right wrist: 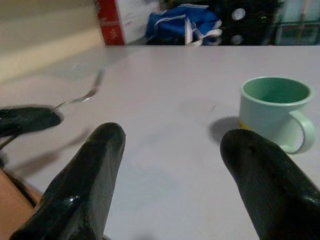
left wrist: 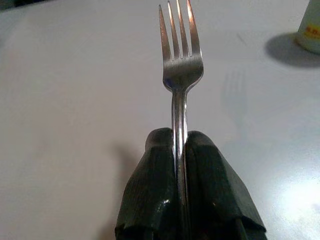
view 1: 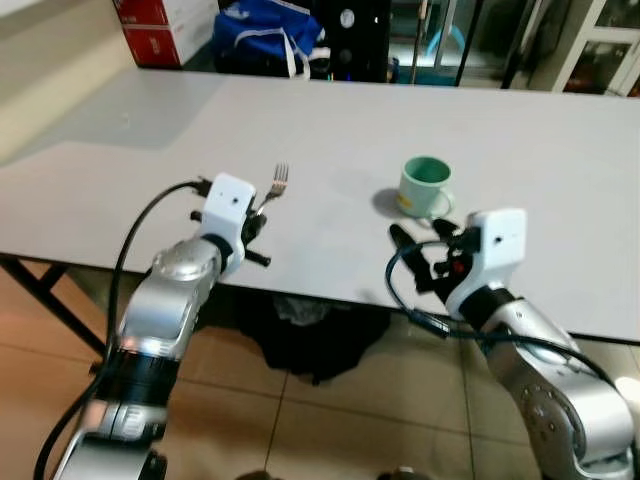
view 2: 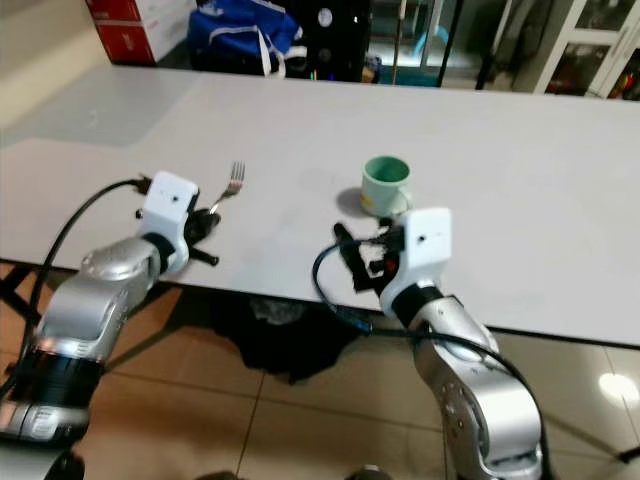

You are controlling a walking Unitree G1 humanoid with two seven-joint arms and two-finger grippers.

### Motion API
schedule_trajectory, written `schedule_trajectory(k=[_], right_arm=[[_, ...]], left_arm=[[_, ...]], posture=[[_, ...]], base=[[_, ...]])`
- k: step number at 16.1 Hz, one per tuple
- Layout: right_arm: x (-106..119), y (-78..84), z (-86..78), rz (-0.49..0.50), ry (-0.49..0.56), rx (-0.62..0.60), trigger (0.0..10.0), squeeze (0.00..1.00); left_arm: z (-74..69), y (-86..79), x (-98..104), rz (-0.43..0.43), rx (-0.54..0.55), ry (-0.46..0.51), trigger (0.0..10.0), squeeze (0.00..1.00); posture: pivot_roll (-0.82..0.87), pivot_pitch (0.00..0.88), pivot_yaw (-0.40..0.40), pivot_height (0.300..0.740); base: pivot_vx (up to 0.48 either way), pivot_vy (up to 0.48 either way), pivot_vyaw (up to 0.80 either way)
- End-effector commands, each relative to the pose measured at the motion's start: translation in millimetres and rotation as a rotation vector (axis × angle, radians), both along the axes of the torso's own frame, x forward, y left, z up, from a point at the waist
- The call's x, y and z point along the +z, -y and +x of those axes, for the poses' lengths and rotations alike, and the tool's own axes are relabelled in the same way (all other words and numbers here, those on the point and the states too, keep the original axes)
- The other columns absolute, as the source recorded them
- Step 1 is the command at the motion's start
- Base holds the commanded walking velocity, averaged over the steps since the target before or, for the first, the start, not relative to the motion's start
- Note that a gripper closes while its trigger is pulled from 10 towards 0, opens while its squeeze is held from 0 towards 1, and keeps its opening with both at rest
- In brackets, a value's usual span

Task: Setting the table

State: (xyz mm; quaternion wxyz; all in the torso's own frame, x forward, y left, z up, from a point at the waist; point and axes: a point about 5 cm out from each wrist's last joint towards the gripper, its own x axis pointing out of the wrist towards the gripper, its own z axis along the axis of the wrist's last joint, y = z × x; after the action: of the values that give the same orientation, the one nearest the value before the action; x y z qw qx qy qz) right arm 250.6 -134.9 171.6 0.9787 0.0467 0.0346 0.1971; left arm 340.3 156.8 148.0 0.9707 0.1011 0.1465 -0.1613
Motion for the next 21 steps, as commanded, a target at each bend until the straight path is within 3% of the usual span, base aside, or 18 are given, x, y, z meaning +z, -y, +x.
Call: schedule_trajectory(k=[1, 7, 14, 21], right_arm=[[1.6, -3.9, -4.8, -0.031, 0.014, 0.064, 10.0, 0.00], [1.3, -6.6, -8.1, -0.021, 0.009, 0.087, 10.0, 0.00], [2.3, -4.9, -9.5, -0.053, 0.020, 0.102, 10.0, 0.00], [3.7, -7.6, -8.0, -0.049, 0.024, 0.118, 10.0, 0.00]], left_arm=[[13.1, -3.2, 0.0, -0.007, 0.009, 0.015, 10.0, 0.00], [39.0, 8.9, -15.4, 0.094, 0.075, -0.006, 10.0, 0.00], [38.1, 20.2, -38.5, 0.104, 0.097, -0.073, 10.0, 0.00], [41.9, 46.4, -37.0, 0.109, 0.028, -0.078, 10.0, 0.00]], posture=[[-0.06, 0.051, 0.045, 0.740], [-0.07, 0.057, 0.052, 0.740], [-0.09, 0.047, 0.050, 0.740], [-0.10, 0.039, 0.049, 0.740]], base=[[0.000, 0.000, 0.00], [0.000, 0.000, 0.00], [0.000, 0.000, 0.00], [0.000, 0.000, 0.00]])
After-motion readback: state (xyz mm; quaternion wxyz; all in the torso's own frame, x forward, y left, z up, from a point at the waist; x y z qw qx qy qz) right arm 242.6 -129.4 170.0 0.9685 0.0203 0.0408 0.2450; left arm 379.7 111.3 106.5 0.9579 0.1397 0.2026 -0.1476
